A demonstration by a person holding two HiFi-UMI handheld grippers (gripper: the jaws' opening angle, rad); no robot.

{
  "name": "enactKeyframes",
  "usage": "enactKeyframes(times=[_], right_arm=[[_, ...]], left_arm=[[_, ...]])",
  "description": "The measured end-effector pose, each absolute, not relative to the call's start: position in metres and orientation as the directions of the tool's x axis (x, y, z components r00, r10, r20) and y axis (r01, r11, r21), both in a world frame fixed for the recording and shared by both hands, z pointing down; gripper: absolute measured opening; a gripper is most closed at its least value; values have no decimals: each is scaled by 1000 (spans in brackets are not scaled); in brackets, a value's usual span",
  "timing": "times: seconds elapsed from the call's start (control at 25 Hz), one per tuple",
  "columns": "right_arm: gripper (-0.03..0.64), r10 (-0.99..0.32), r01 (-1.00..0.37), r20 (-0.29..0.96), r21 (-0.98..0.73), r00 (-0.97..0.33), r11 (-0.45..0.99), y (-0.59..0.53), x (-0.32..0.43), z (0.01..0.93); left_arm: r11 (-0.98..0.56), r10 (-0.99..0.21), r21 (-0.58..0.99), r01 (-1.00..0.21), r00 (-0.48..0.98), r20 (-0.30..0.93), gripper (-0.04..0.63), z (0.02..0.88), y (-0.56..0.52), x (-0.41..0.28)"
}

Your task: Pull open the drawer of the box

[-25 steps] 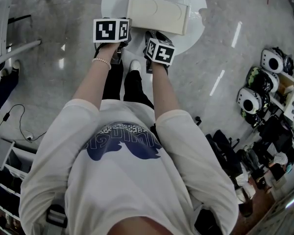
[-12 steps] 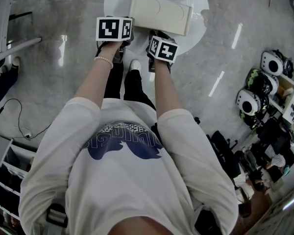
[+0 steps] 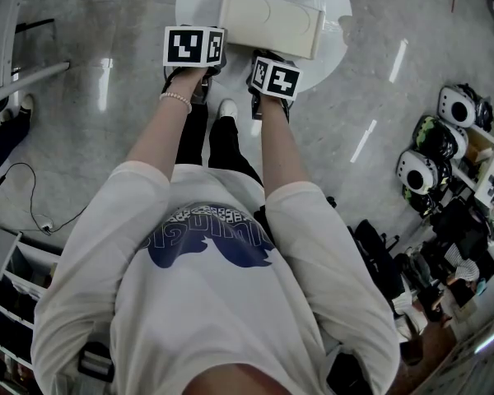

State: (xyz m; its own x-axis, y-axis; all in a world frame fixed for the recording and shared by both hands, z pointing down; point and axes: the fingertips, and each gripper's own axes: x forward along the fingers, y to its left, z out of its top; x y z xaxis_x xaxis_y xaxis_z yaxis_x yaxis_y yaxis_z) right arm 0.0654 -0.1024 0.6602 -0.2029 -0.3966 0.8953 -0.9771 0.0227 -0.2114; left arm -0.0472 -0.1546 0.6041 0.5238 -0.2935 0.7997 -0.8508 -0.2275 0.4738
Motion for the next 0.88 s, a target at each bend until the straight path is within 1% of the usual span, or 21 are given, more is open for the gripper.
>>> enactKeyframes(times=[0.88], right_arm=[[69,-374,-976,903,-215,-212,33,-101,66,661]], left_arm=[[-229,-292,467,-854,518,804,69,605,-155,-46]])
